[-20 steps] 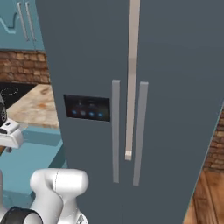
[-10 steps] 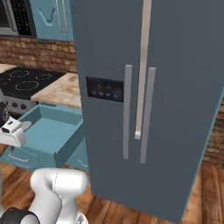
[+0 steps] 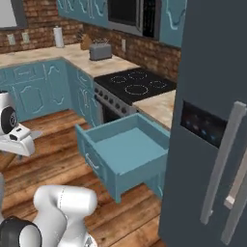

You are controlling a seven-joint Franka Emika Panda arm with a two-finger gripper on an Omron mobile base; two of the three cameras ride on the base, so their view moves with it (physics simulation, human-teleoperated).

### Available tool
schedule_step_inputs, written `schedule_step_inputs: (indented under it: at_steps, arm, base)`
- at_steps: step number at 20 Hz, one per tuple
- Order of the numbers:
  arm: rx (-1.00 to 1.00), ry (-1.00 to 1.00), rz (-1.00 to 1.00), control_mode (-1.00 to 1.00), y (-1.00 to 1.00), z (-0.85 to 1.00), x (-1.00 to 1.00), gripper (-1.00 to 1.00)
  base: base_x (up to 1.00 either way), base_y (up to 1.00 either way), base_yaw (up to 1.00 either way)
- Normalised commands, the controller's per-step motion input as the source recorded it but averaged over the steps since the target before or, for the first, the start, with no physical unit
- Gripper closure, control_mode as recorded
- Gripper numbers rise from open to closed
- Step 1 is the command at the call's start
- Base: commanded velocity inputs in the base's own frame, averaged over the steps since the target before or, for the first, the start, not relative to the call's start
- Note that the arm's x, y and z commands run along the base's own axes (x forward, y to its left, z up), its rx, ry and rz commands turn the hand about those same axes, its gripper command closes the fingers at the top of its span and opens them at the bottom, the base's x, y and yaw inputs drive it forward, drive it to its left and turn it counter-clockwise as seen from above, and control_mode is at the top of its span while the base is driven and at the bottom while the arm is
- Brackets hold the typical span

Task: Take the pizza cutter from the drawer on the left and place it on the dining counter for cutting.

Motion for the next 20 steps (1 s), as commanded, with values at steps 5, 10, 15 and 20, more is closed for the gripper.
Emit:
schedule_step_inputs:
  at_steps: [5, 10, 15, 20]
  arm:
    - [0.00, 0.00, 0.00, 1.00, 0.00, 0.00, 0.00, 1.00]
    - [0.00, 0.00, 0.00, 1.00, 0.00, 0.00, 0.00, 1.00]
    - [0.00, 0.00, 0.00, 1.00, 0.00, 0.00, 0.00, 1.00]
    - [0.00, 0.00, 0.00, 1.00, 0.00, 0.00, 0.00, 1.00]
  base:
    - [-0.03, 0.00, 1.00]
    - [0.00, -0.03, 1.00]
    - [0.00, -0.20, 0.97]
    - [0.01, -0.30, 0.91]
